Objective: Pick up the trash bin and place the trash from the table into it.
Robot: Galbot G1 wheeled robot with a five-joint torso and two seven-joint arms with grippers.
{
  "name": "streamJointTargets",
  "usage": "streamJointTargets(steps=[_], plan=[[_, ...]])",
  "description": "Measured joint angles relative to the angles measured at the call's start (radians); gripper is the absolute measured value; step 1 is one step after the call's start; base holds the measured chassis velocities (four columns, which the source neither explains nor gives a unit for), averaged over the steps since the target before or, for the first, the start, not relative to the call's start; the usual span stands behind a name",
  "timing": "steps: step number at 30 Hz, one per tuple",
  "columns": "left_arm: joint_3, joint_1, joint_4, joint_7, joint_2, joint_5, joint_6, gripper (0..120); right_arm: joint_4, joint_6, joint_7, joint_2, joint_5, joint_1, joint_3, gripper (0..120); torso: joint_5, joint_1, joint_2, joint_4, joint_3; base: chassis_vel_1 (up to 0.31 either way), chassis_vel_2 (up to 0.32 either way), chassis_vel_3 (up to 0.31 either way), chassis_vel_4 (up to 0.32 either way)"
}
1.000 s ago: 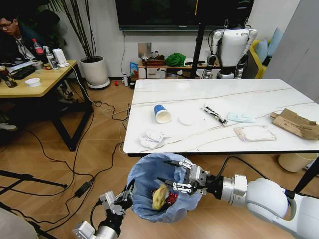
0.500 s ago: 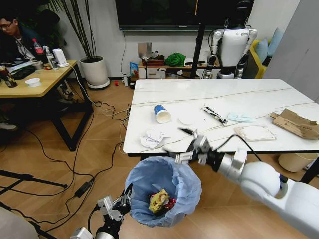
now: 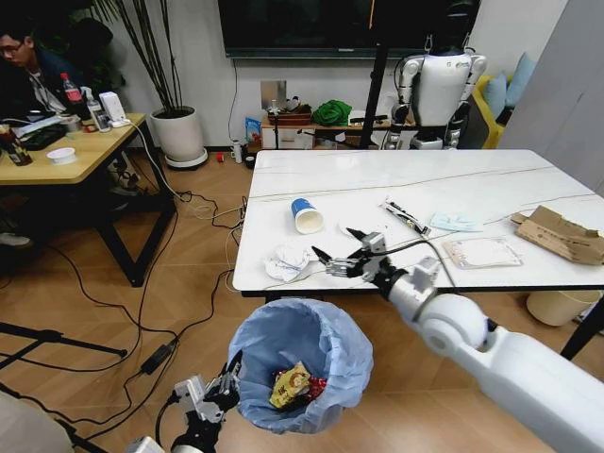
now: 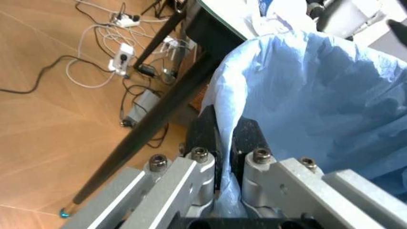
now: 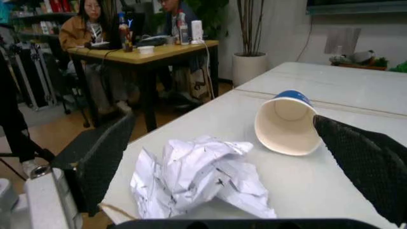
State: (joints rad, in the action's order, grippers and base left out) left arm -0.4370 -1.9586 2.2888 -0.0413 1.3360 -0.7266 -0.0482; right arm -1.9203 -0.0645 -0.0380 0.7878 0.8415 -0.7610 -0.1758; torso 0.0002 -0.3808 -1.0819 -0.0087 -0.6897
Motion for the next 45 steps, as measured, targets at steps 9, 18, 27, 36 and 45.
streamJointTargets(steps=[9,18,27,36,45], plan=[[-0.043,-0.039,0.029,0.007,-0.007,0.001,0.006,0,0.094,-0.004,-0.015,0.084,0.005,0.118,-0.124,100,-0.0006,0.0,0.0,0.0,0.0,0.0,0.0,0.0,0.0],[-0.105,-0.06,0.052,0.006,-0.044,-0.034,0.008,0,0.183,0.0,-0.012,0.138,-0.019,0.156,-0.191,100,-0.0003,0.0,0.0,0.0,0.0,0.0,0.0,0.0,0.0],[-0.1,-0.051,0.048,0.005,-0.037,-0.036,0.009,0,0.247,0.013,0.012,0.14,-0.039,0.162,-0.205,100,-0.0002,0.0,0.0,-0.0001,0.0,0.0,0.0,0.0,0.0],[-0.095,-0.04,0.042,0.003,-0.032,-0.041,0.01,0,0.269,0.029,0.036,0.131,-0.039,0.156,-0.21,75,-0.0001,0.0,0.0,-0.0001,0.0,0.0,0.0,0.0,0.0],[-0.092,-0.035,0.035,0.002,-0.033,-0.042,0.01,0,0.27,0.033,0.036,0.129,-0.037,0.166,-0.219,43,-0.0001,0.0,0.0,0.0,0.0,0.0,0.0,0.0,0.0]])
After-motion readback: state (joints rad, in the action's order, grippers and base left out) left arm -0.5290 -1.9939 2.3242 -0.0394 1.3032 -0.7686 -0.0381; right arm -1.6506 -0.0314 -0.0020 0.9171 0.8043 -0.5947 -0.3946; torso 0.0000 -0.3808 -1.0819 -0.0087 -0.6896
